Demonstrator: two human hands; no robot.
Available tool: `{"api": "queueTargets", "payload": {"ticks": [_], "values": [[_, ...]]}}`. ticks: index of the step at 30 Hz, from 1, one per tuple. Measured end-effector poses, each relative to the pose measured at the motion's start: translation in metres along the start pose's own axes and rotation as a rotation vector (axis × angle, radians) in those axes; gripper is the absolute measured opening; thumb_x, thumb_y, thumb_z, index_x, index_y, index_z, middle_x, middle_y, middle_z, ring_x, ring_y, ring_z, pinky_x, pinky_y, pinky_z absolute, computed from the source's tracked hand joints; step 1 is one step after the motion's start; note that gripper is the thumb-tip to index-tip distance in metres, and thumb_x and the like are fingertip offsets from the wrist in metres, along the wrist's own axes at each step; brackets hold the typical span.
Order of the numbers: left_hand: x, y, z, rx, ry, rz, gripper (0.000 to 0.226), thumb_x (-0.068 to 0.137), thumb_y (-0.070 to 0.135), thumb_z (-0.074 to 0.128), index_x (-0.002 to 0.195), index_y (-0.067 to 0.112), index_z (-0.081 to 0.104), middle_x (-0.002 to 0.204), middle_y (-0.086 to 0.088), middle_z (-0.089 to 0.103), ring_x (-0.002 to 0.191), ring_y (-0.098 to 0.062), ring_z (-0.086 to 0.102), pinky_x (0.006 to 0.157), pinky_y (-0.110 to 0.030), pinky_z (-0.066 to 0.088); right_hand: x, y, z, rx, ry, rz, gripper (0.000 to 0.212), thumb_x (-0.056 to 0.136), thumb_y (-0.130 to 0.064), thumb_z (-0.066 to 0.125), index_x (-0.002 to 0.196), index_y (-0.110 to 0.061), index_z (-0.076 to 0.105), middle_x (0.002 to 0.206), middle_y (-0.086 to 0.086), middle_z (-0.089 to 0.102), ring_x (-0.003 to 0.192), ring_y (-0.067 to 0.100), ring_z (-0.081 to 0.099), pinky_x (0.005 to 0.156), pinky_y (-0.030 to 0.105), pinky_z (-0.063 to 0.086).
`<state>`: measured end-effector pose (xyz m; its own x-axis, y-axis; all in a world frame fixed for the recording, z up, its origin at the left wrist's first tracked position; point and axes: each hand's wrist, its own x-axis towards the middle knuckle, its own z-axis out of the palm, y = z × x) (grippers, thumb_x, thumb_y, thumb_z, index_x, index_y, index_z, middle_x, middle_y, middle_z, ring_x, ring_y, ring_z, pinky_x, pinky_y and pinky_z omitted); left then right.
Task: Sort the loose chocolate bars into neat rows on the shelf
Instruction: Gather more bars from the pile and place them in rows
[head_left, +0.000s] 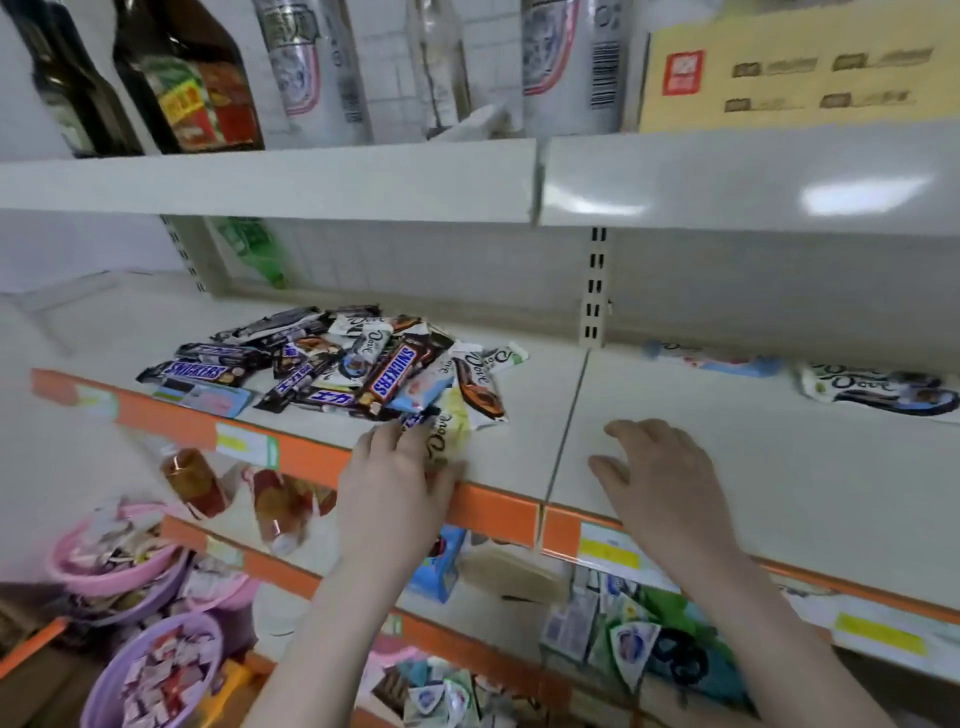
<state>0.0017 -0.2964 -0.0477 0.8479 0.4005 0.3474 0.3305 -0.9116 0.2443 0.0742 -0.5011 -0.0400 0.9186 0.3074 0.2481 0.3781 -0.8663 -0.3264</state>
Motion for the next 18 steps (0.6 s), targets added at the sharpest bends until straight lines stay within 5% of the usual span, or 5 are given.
{"api": "queueTargets", "payload": {"ticks": [7, 14, 18], "values": [[0.064, -0.083, -0.01, -0.012, -0.005, -0.03, 0.052, 0.085, 0.042, 0.059, 0.12, 0.003, 0.057, 0.119, -0.02, 0.058, 0.111, -0.037, 0.049, 0.094, -0.043, 0.039, 0.058, -0.091, 0.032, 0.063, -0.067, 0.033, 0.042, 0.094, -0.038, 0.04, 0.131, -0.017, 0.045, 0.125, 0.008, 0.052, 0.117, 0.026, 0.046, 0.097, 0.036, 0.038], [0.114, -0.067, 0.011, 0.082, -0.155, 0.013, 0.077, 0.089, 0.066, 0.026, 0.134, 0.006, 0.04, 0.137, -0.014, 0.046, 0.127, -0.03, 0.041, 0.104, -0.038, 0.035, 0.101, -0.107, 0.056, 0.072, -0.127, 0.134, 0.042, 0.095, -0.037, 0.04, 0.126, -0.009, 0.046, 0.119, 0.016, 0.055, 0.11, 0.033, 0.051, 0.089, 0.037, 0.041], [0.13, -0.055, 0.019, 0.209, -0.225, 0.001, 0.091, 0.083, 0.076, 0.024, 0.137, 0.005, 0.037, 0.141, -0.015, 0.042, 0.131, -0.033, 0.033, 0.105, -0.044, 0.031, 0.11, -0.105, 0.058, 0.068, -0.182, 0.157, 0.043, 0.093, -0.04, 0.044, 0.122, -0.008, 0.048, 0.114, 0.013, 0.059, 0.106, 0.029, 0.054, 0.085, 0.033, 0.041]]}}
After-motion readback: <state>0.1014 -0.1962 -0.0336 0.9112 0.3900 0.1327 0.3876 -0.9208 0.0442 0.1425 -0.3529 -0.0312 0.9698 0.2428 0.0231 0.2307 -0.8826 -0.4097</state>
